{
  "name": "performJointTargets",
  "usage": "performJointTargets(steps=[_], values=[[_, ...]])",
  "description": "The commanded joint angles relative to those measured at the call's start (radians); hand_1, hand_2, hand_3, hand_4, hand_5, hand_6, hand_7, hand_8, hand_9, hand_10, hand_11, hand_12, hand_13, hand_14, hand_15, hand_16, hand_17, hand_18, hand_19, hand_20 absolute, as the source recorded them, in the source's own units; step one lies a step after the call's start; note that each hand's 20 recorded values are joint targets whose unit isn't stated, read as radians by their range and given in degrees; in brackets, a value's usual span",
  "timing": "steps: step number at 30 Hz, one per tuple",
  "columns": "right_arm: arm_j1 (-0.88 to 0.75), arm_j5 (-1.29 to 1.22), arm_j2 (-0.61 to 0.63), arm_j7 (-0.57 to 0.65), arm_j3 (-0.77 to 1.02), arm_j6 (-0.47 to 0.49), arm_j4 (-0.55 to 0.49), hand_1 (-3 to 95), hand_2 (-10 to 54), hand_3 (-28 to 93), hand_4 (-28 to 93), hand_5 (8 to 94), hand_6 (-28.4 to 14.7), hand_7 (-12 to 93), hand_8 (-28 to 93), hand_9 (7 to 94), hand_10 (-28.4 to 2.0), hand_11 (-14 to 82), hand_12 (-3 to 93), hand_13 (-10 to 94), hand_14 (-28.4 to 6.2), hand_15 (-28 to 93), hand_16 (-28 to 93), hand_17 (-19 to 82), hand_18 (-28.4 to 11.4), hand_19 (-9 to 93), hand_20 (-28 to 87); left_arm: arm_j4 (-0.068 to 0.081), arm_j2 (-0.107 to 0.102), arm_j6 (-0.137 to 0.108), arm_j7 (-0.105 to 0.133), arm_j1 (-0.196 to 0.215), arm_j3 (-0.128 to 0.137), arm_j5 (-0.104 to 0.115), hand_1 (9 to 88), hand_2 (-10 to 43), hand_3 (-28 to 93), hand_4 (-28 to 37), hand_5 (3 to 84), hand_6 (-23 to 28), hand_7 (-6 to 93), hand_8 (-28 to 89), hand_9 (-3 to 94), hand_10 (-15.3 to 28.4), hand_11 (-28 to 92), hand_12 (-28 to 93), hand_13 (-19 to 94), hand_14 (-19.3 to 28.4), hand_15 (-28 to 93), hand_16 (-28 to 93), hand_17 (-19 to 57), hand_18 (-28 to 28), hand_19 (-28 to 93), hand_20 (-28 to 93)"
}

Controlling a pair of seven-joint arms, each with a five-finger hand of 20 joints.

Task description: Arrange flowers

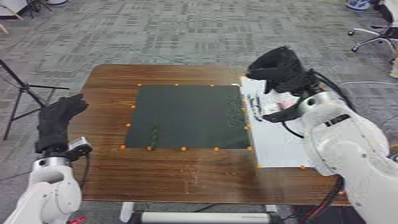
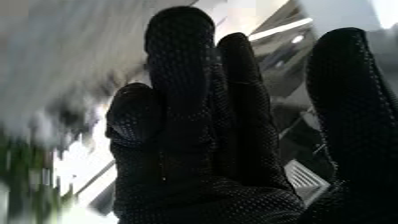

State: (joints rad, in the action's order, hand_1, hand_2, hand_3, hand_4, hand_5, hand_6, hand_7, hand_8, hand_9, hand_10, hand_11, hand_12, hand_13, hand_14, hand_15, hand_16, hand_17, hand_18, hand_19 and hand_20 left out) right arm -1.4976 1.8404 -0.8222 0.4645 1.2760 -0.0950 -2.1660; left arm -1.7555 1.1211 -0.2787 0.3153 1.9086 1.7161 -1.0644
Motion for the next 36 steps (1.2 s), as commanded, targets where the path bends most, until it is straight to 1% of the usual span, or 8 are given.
performJointTargets(steps=[1,2,4,5,7,13,25,36], values=[[-0.327,0.270,0.074,-0.002,0.183,-0.051,0.016,37.7,-9.5,59,-8,65.9,-5.0,19,-2,73.7,-15.8,19.1,22.9,84,-6.8,43,33,54,-14.1,84,40,-0.013,0.017,0.022,-0.012,0.027,0.013,-0.025,24.5,11.2,69,-28.3,58.5,3.2,15.3,-7,55.3,15.2,22,14,46,18.2,25,2,12.9,12.1,13,24],[-0.358,0.319,0.072,0.004,0.204,-0.043,0.018,37.2,-9.5,59,-8,65.8,-5.2,20,-2,73.7,-15.8,19.4,23.2,84,-6.7,43,33,54,-14.1,84,40,-0.013,0.016,0.024,-0.015,0.026,0.012,-0.033,24.6,11.1,69,-28.3,58.5,3.2,15.3,-7,55.3,15.2,22,14,46,18.2,25,2,13.0,12.1,13,24],[-0.406,0.411,0.066,0.004,0.242,-0.009,0.027,36.6,-9.5,59,-8,65.8,-5.3,20,-2,73.4,-15.9,20.0,23.8,84,-6.5,44,34,55,-14.0,85,40,-0.019,0.019,0.020,-0.022,0.032,0.015,-0.049,24.6,11.1,69,-28.3,58.5,3.2,15.3,-7,55.3,15.2,22,14,46,18.2,25,2,13.0,12.1,13,24],[-0.428,0.442,0.067,0.008,0.251,-0.020,0.037,36.5,-9.5,59,-8,65.6,-5.3,20,-2,73.2,-15.9,20.4,24.4,84,-6.6,45,34,55,-14.1,85,41,-0.017,0.020,0.023,-0.022,0.030,0.014,-0.054,24.7,11.1,68,-28.3,58.4,3.2,15.3,-7,55.3,15.2,22,14,46,18.2,25,2,13.0,12.2,14,24],[-0.457,0.475,0.063,0.018,0.272,0.001,0.049,36.7,-9.5,59,-9,64.9,-5.3,21,-2,72.7,-15.7,22.7,26.1,84,-6.4,47,35,55,-14.2,86,42,-0.019,0.022,0.025,-0.023,0.033,0.013,-0.049,24.9,11.1,68,-28.3,58.4,3.2,15.4,-7,55.3,15.2,22,14,46,18.2,25,2,13.0,12.2,14,24],[-0.484,0.513,0.050,0.055,0.287,0.052,0.099,38.4,-9.5,59,-9,63.1,-4.9,23,-2,70.9,-15.6,25.6,29.2,85,-6.0,48,36,55,-14.1,87,42,-0.024,0.028,0.028,-0.027,0.040,0.012,-0.052,24.9,11.1,68,-28.3,58.2,3.1,15.6,-7,55.1,15.2,22,14,46,18.2,25,2,13.1,12.2,14,24],[-0.558,0.517,0.042,0.064,0.335,0.097,0.142,39.5,-9.5,60,-10,63.1,-4.3,25,-3,71.1,-14.8,26.2,29.0,84,-5.7,47,36,55,-13.8,86,43,-0.035,0.032,0.029,-0.031,0.058,0.019,-0.050,25.1,11.0,68,-28.3,58.2,3.0,15.9,-7,55.1,15.2,22,14,46,18.2,25,2,13.1,12.2,14,24],[-0.564,0.525,0.030,0.080,0.305,0.141,0.168,40.9,-9.5,61,-11,62.4,-4.6,24,-3,70.2,-15.2,26.9,29.5,84,-5.4,47,36,56,-13.4,86,43,-0.042,0.037,0.044,-0.034,0.065,0.021,-0.052,25.3,11.0,68,-28.3,58.1,3.0,15.9,-7,55.2,15.2,22,14,46,18.4,25,2,13.2,12.2,14,24]])
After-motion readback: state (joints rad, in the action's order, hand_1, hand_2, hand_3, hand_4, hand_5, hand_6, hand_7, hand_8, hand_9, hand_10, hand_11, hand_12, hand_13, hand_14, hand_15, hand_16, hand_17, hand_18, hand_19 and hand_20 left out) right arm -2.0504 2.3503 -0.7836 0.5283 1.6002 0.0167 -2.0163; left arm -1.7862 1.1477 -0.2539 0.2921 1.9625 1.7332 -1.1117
